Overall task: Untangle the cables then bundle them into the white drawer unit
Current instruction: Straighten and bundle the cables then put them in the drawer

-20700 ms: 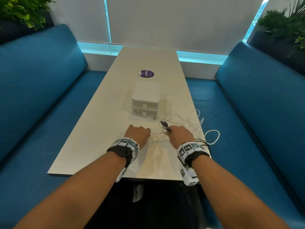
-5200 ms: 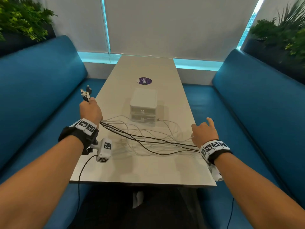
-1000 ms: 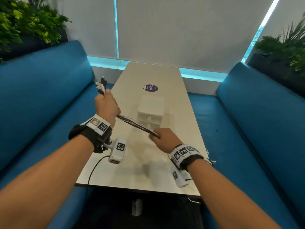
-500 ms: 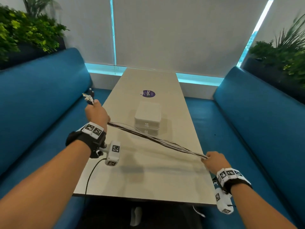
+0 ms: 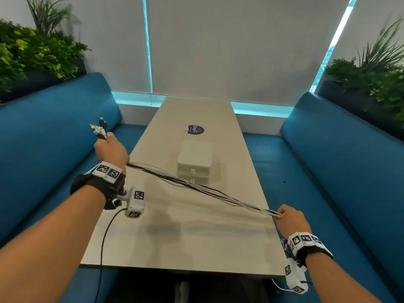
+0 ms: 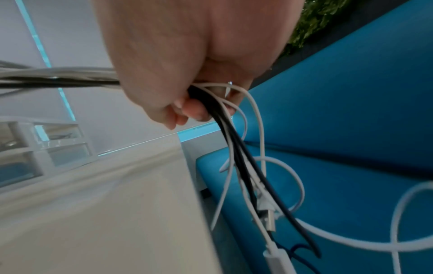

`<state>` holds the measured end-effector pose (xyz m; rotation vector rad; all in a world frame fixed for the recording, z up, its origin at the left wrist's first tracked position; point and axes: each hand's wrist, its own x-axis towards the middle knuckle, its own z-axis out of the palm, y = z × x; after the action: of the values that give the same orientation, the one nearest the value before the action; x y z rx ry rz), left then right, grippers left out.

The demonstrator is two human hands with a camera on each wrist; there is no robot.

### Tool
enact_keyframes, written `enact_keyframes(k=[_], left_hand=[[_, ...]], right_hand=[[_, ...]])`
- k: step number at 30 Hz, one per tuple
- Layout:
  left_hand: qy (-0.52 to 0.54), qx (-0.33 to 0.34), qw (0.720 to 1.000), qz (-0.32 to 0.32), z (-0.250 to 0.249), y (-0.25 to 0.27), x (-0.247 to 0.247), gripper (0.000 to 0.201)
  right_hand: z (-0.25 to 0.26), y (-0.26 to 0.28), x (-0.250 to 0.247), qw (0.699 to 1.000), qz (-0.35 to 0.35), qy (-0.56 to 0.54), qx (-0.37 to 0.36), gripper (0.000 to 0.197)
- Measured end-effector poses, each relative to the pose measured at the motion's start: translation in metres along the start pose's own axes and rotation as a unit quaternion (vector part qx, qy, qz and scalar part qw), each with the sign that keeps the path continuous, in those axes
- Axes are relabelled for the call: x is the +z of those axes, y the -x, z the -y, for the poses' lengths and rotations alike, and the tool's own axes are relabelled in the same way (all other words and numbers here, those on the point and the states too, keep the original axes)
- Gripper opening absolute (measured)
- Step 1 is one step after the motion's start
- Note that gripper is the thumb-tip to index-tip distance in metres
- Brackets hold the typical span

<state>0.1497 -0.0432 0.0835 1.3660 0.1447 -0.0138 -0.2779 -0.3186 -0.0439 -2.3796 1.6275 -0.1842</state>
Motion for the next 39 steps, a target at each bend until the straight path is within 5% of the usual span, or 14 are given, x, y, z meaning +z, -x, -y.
enact_keyframes(k=[7,11,13,17,25,33,39], left_hand=[[-0.211,0.121,0.970,-0.027,-0.007,0.010,-0.025,0.042],[-0.264,0.152,0.952,-0.017,-0.006,0.016,-0.038,0.042],[-0.270,0.150,0.951,-0.022,-0.006,0.016,-0.041,0.042],[-0.263,0.147,0.953,-0.038,-0.013,0.008,-0.047,0.043],[-0.231,0.167,0.958,-0.026,-0.044,0.009,-0.016,0.044],[-0.243,0.161,0.956,-0.040,-0.045,0.011,-0.010,0.043],[-0.250,0.171,0.953,-0.031,-0.042,0.014,-0.006,0.043]], right_hand=[[0.012,-0.010,-0.009,0.999,-0.027,-0.007,-0.024,0.019],[0.006,-0.011,-0.008,1.000,0.022,-0.012,-0.004,0.034],[0.004,-0.009,-0.006,0.999,0.046,-0.005,-0.007,0.043],[-0.009,-0.011,0.001,1.000,-0.001,-0.011,-0.002,0.024],[-0.046,0.004,-0.005,0.999,0.002,0.029,0.027,0.022],[-0.067,-0.001,-0.006,0.986,0.116,-0.114,0.037,0.052],[-0.074,0.003,-0.006,0.968,0.182,-0.170,0.022,0.051]])
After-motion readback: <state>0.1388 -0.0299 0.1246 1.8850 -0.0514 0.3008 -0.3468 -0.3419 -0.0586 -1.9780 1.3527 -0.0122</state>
